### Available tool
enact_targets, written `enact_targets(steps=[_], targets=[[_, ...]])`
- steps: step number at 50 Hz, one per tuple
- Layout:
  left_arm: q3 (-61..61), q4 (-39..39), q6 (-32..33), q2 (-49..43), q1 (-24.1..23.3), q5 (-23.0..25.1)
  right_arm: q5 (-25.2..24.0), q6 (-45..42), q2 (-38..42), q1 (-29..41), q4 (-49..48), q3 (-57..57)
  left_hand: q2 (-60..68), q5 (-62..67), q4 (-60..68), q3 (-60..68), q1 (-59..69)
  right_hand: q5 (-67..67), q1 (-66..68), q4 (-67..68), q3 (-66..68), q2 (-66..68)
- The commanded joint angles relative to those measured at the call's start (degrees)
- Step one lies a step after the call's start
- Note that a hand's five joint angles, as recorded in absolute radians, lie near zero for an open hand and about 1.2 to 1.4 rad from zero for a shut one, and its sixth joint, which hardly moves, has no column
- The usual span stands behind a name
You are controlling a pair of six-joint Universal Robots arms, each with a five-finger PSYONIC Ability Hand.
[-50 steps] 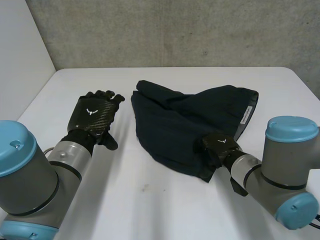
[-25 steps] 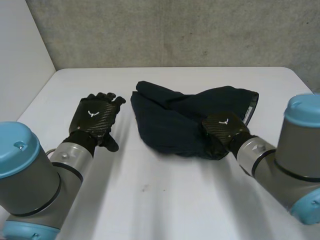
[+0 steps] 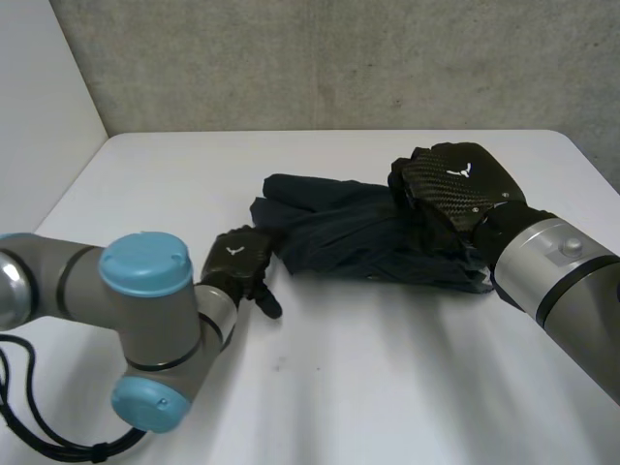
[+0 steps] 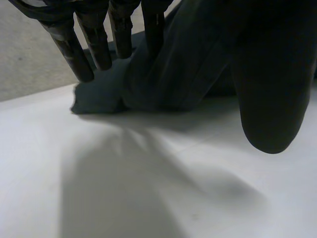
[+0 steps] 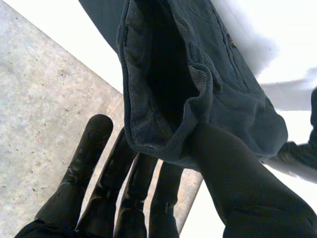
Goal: Fold the shorts.
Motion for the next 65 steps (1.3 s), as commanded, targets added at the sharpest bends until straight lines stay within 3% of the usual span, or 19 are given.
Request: enact_targets(steps=[1, 6, 10, 11, 14, 17, 21, 26, 30, 32, 34, 43, 44, 45, 46, 47, 49, 56, 65], targets=[[5.3, -0.6, -7.5, -2.4, -1.5, -0.1, 0.2, 0.1, -0.3, 2.3, 0.3, 0.4, 2.9, 3.3, 2.6, 2.4, 1.9, 15.3, 27.0, 11.9, 13.0, 13.0], [10.1, -0.5, -14.1, -4.0, -2.1, -0.2, 0.2, 0.6, -1.0, 2.4, 0.3, 1.1, 9.9, 10.3, 9.6, 9.4, 8.9, 15.3, 27.0, 11.9, 13.0, 13.0], [13.3, -0.6, -16.6, -5.9, -2.2, -0.6, 0.2, 0.8, -1.3, 1.9, 0.4, 1.7, 29.9, 30.3, 29.6, 29.4, 28.9, 15.3, 27.0, 11.9, 13.0, 13.0], [14.0, -0.6, -16.9, -6.3, -2.2, -0.6, 0.2, 0.8, -1.3, 1.6, 0.4, 1.8, 42.8, 43.2, 42.5, 42.3, 41.8, 15.3, 27.0, 11.9, 13.0, 13.0], [14.6, -0.6, -16.5, -6.1, -2.0, -0.3, 0.0, 0.6, -1.3, 1.4, 0.3, 2.2, 65.0, 65.4, 64.7, 64.5, 64.0, 15.3, 27.0, 11.9, 13.0, 13.0], [15.1, -1.2, -15.3, -5.3, -1.4, -0.4, -0.2, 0.6, -1.2, 1.3, 0.2, 2.2, 65.1, 65.5, 64.8, 64.6, 64.1, 15.3, 27.0, 11.9, 13.0, 13.0], [14.6, -3.3, -7.6, 1.8, -0.5, 0.0, -0.3, 0.4, -1.0, 0.0, 0.0, 1.5, 65.1, 65.5, 64.8, 64.6, 64.1, 15.3, 27.0, 11.9, 13.0, 13.0], [13.9, -11.5, 15.6, 12.0, 0.0, 0.6, -0.3, -0.1, -0.6, -2.3, 0.0, 1.0, 65.1, 65.5, 64.8, 64.6, 64.1, 15.3, 27.0, 11.9, 13.0, 13.0], [13.2, -16.4, 30.2, 14.4, -1.3, 0.2, -0.2, -0.1, 0.3, -2.5, -0.1, 0.6, 65.1, 65.5, 64.8, 64.6, 64.1, 15.3, 27.0, 11.9, 13.0, 13.0], [13.3, -18.7, 35.8, 14.3, -2.8, 0.0, -0.1, -0.1, 1.7, -2.4, -0.3, 0.6, 65.1, 65.5, 64.8, 64.6, 64.1, 15.3, 27.0, 11.9, 13.0, 13.0], [13.2, -19.8, 37.1, 13.9, -3.6, -0.1, -0.1, -0.1, 3.0, -2.3, -0.7, 0.6, 65.1, 65.5, 64.8, 64.6, 64.1, 15.3, 27.0, 11.9, 13.0, 13.0], [12.9, -22.8, 35.5, 4.7, -4.8, -0.6, 0.5, 1.4, 8.6, -2.5, 0.0, 1.3, 65.1, 65.5, 64.8, 64.6, 64.1, 15.3, 27.0, 11.9, 13.0, 13.0], [12.7, -22.8, 35.2, 4.3, -4.8, -0.6, 0.5, 1.8, 8.8, -2.5, 0.0, 1.5, 65.1, 65.5, 64.8, 64.6, 64.1, 6.5, 18.2, 3.1, 4.2, 4.2], [12.5, -22.9, 34.9, 4.1, -4.8, -0.6, 0.5, 3.1, 9.0, -2.5, 0.2, 1.8, 65.1, 65.5, 64.8, 64.6, 64.1, -20.6, -8.8, -23.9, -22.8, -22.8], [12.2, -22.9, 34.3, 4.1, -4.7, -0.6, 0.7, 3.9, 9.1, -2.5, 0.6, 1.8, 65.1, 65.5, 64.8, 64.6, 64.1, -33.0, -21.3, -36.4, -35.3, -35.2], [11.6, -22.8, 33.3, 4.0, -4.7, -0.4, 0.7, 4.9, 9.3, -2.5, 0.9, 1.8, 64.9, 65.3, 64.7, 64.5, 63.9, -42.9, -31.2, -46.3, -45.2, -45.2], [10.7, -22.8, 31.9, 4.1, -4.7, -0.4, 0.7, 9.2, 9.3, -2.5, 2.4, 1.7, 60.7, 61.1, 60.5, 60.3, 59.7, -50.4, -38.7, -53.8, -52.7, -52.7], [7.7, -22.2, 25.2, 6.1, -4.5, -0.1, 0.7, 19.2, 9.2, -2.4, 3.8, 1.7, 57.0, 57.4, 56.8, 56.6, 56.0, -54.7, -43.0, -58.1, -57.0, -57.0], [6.0, -22.1, 21.5, 6.5, -4.2, -0.2, 1.1, 20.2, 16.4, -1.1, 3.3, -1.3, 57.2, 57.6, 56.9, 56.7, 56.2, -54.1, -42.4, -57.5, -56.4, -56.4]])
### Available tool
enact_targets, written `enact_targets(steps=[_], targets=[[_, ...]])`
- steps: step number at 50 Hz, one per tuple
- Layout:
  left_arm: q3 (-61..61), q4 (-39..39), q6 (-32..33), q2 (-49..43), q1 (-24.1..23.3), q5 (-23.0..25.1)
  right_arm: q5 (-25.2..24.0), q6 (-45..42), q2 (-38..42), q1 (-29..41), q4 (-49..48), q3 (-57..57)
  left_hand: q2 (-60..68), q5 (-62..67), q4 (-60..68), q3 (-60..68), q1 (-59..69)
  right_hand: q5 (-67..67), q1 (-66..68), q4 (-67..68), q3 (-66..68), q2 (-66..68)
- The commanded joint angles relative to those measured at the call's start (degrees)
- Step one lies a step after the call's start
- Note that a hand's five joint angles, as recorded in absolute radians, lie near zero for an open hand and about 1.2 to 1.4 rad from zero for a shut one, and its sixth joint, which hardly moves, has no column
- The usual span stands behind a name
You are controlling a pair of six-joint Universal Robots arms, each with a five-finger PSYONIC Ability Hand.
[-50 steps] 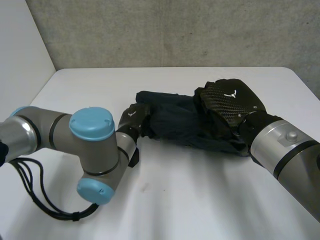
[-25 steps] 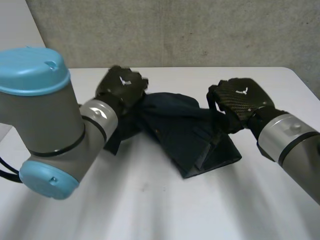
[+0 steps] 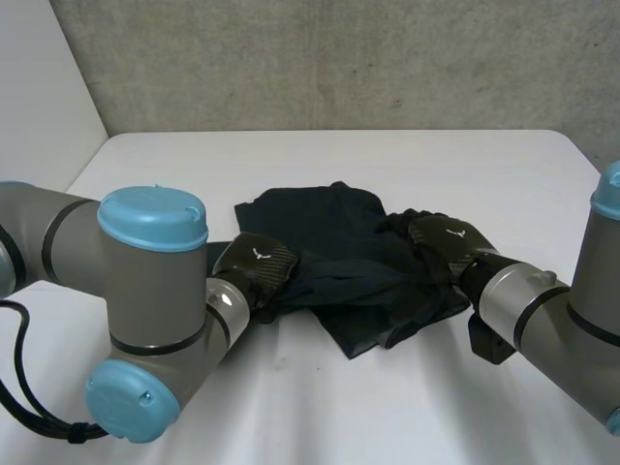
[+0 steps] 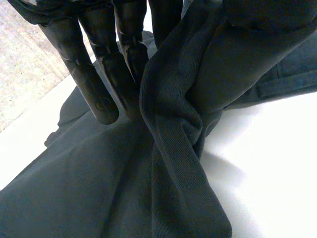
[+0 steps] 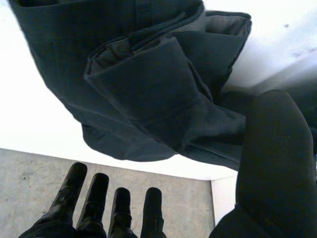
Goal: Fold the shorts.
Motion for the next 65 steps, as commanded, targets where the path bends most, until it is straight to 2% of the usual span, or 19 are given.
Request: enact_targets(steps=[1, 3, 6, 11, 15, 19, 25, 31, 34, 37, 38, 40, 43, 47, 49, 54, 61, 63, 65], targets=[[-1.3, 0.2, -2.2, 0.4, 0.5, -0.1, 0.8, -0.2, 7.6, 1.3, -0.4, -3.2, 8.8, 7.9, 8.8, 8.8, 7.8, -3.2, -1.3, -2.8, -1.3, -2.0], [-1.4, 0.4, -2.5, 0.3, 0.5, -0.1, 1.6, -0.3, 10.9, 3.4, -0.3, -5.0, 8.8, 7.9, 8.8, 8.8, 7.8, 13.0, 14.9, 13.4, 14.9, 14.3], [-2.0, 1.1, -3.3, 0.2, 0.7, -0.1, 3.4, -0.5, 12.8, 4.5, -2.8, -6.1, 8.5, 7.6, 8.4, 8.5, 7.4, 65.3, 67.3, 65.7, 67.3, 66.6], [-4.3, 4.6, -5.1, 0.1, 1.8, -1.7, 3.5, -6.2, 11.2, 4.6, -8.7, -5.9, -8.5, -9.4, -8.5, -8.5, -9.5, 65.5, 67.5, 65.9, 67.5, 66.8], [-7.7, 10.5, -7.6, 0.2, 2.3, -9.5, 4.5, -16.1, 6.3, 5.1, -8.9, -4.5, -24.9, -25.8, -25.0, -24.9, -26.0, 65.5, 67.5, 65.9, 67.5, 66.8], [-9.5, 13.6, -8.0, 0.5, 2.1, -17.1, 4.4, -21.7, 4.1, 4.5, -9.2, -3.1, -30.5, -31.4, -30.6, -30.5, -31.6, 65.5, 67.5, 65.9, 67.5, 66.8], [-11.9, 14.3, -8.0, 1.8, 1.7, -20.8, 4.7, -22.1, 3.7, 4.3, -8.9, -2.5, -32.6, -33.5, -32.6, -32.6, -33.6, 65.5, 67.5, 65.9, 67.5, 66.8], [-14.2, 14.6, -8.3, 1.9, 2.6, -20.7, 4.5, -22.1, 3.3, 4.4, -9.0, -1.5, -29.7, -30.6, -29.7, -29.7, -30.8, 65.5, 67.5, 65.9, 67.5, 66.8], [-15.1, 14.5, -8.3, 2.5, 3.3, -20.6, 4.5, -22.3, 2.2, 4.3, -8.9, -1.4, -20.0, -20.9, -20.0, -20.0, -21.0, 65.5, 67.5, 65.9, 67.5, 66.8], [-16.1, 14.2, -8.2, 5.0, 4.1, -20.0, 4.4, -22.4, 0.6, 4.3, -8.9, -1.5, -3.0, -3.9, -3.1, -3.0, -4.1, 65.5, 67.5, 65.9, 67.5, 66.8], [-16.5, 14.0, -8.1, 6.5, 4.4, -19.2, 4.3, -22.7, 0.3, 4.3, -8.9, -1.5, 7.0, 6.1, 7.0, 7.0, 6.0, 65.5, 67.5, 65.9, 67.5, 66.8], [-17.3, 13.5, -7.5, 9.6, 5.3, -16.6, 4.1, -23.3, -0.8, 4.3, -8.5, -2.4, 16.7, 15.8, 16.6, 16.7, 15.6, 65.5, 67.5, 65.9, 67.5, 66.8], [-18.2, 10.9, -7.4, 15.4, 7.0, -12.1, 3.8, -25.2, -2.3, 4.3, -6.2, -3.5, 16.7, 15.8, 16.7, 16.7, 15.7, 65.5, 67.5, 65.9, 67.5, 66.8], [-16.5, 4.2, -5.6, 25.8, 9.2, -6.0, 3.7, -33.3, -5.8, 4.4, 2.5, -8.0, 16.7, 15.8, 16.7, 16.7, 15.7, 65.5, 67.5, 65.9, 67.5, 66.8], [-15.3, 2.9, -4.2, 28.3, 9.7, -5.0, 3.7, -37.3, -6.9, 4.3, 6.8, -11.1, 16.7, 15.8, 16.7, 16.7, 15.7, 65.5, 67.5, 65.9, 67.5, 66.8], [-10.4, -0.5, 4.8, 37.8, 11.9, -2.9, 4.5, -41.9, -7.7, 4.4, 12.9, -19.5, 16.7, 15.8, 16.7, 16.7, 15.7, 65.5, 67.5, 65.9, 67.5, 66.8], [-8.4, -0.4, 12.3, 38.5, 11.6, -2.7, 4.6, -42.7, -6.9, 4.4, 18.9, -27.9, 16.7, 15.8, 16.7, 16.7, 15.7, 65.5, 67.5, 65.9, 67.5, 66.8], [-8.3, -0.4, 13.0, 35.5, 11.6, -2.6, 4.6, -42.8, -5.9, 4.4, 20.0, -28.4, 16.7, 15.8, 16.7, 16.7, 15.7, 65.5, 67.5, 65.9, 67.5, 66.8], [-7.9, -0.3, 13.1, 30.3, 11.7, -2.6, 4.6, -42.8, -0.8, 4.5, 21.3, -29.4, 16.7, 15.8, 16.7, 16.7, 15.7, 65.5, 67.5, 65.9, 67.5, 66.8]])
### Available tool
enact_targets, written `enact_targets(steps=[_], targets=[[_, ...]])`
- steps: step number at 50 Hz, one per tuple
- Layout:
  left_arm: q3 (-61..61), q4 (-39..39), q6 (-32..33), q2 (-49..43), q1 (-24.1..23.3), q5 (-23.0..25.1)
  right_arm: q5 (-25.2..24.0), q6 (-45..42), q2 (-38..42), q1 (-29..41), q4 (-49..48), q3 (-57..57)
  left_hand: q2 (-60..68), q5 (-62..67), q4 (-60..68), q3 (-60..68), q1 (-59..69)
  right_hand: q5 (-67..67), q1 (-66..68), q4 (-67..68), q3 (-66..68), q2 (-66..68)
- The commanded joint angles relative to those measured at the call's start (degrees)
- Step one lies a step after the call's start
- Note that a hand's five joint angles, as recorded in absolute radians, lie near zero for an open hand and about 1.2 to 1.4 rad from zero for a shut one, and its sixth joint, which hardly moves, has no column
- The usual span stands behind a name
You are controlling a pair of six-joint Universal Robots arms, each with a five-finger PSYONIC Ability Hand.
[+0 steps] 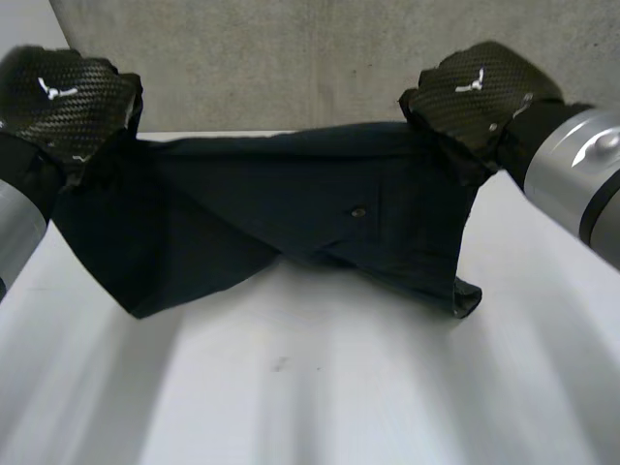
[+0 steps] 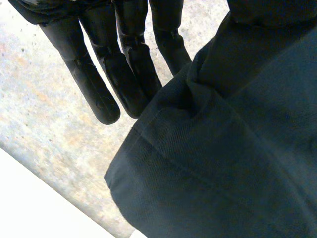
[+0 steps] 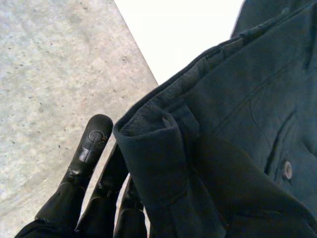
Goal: Fold the shorts.
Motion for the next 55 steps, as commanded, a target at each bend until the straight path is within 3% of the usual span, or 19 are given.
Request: enact_targets(steps=[1, 8, 12, 14, 18, 22, 25, 31, 41, 47, 51, 55], targets=[[1.2, 0.5, 2.9, -10.5, -0.1, -0.1, 0.1, 0.1, 8.5, 0.1, 4.6, -4.5, 11.5, 14.0, 11.3, 11.9, 15.0, 14.2, 24.3, 11.9, 12.6, 12.5], [9.9, 5.5, 3.4, -29.4, -0.1, -0.5, 0.7, 0.0, 21.8, 0.1, 3.5, -9.9, 11.5, 14.0, 11.3, 11.9, 15.0, 14.2, 24.3, 11.9, 12.6, 12.5], [19.9, 11.7, 6.2, -37.7, 0.1, -0.5, 4.7, 0.2, 29.1, 0.4, -2.4, -18.0, 11.5, 14.0, 11.3, 11.9, 15.0, 14.2, 24.3, 11.9, 12.6, 12.5], [24.1, 15.6, 7.8, -40.0, 0.2, -0.4, 6.6, 0.2, 31.2, 0.4, -9.9, -22.2, 11.5, 14.0, 11.3, 11.9, 15.0, 14.2, 24.3, 11.9, 12.6, 12.5], [33.7, 34.6, 9.9, -41.6, 0.1, -0.3, 6.1, 0.0, 31.6, -0.1, -28.3, -25.3, 11.5, 14.0, 11.3, 11.9, 15.0, 14.2, 24.3, 11.9, 12.6, 12.5], [35.4, 50.6, 9.8, -40.5, 0.8, -1.4, 4.5, 0.0, 30.3, -1.5, -47.3, -25.4, 11.5, 14.0, 11.3, 11.9, 15.0, 14.2, 24.3, 11.9, 12.6, 12.5], [34.3, 54.8, 8.8, -38.3, 0.9, -1.5, 3.7, 0.5, 27.3, -2.6, -55.8, -23.7, 11.5, 14.0, 11.3, 11.9, 15.0, 14.2, 24.3, 11.9, 12.6, 12.5], [27.4, 52.7, 4.5, -35.3, 0.8, -1.1, 3.1, 3.2, 26.4, -2.9, -54.8, -21.9, 11.5, 14.0, 11.3, 11.9, 15.0, 14.2, 24.3, 11.9, 12.6, 12.5], [13.5, 46.7, 0.9, -34.6, 0.6, -1.5, 0.4, 4.1, 31.0, -2.6, -38.0, -17.2, 11.5, 14.0, 11.3, 11.9, 15.0, 14.2, 24.3, 11.9, 12.6, 12.5], [6.4, 35.3, 0.6, -37.6, 0.2, -2.5, -0.3, 3.6, 36.1, -2.5, -29.4, -12.7, 11.5, 14.0, 11.3, 11.9, 15.0, 14.2, 24.3, 11.9, 12.6, 12.5], [3.3, 28.4, 0.5, -41.8, -2.8, -4.5, 0.4, 1.9, 39.9, -2.6, -22.8, -8.4, 11.5, 14.0, 11.3, 11.9, 15.0, 14.2, 24.3, 11.9, 12.6, 12.5], [0.2, 24.4, 0.5, -42.4, -4.3, -6.4, 0.6, 0.5, 38.4, -3.2, -17.8, -4.0, 11.5, 14.0, 11.3, 11.9, 15.0, 14.2, 24.3, 11.9, 12.6, 12.5]])
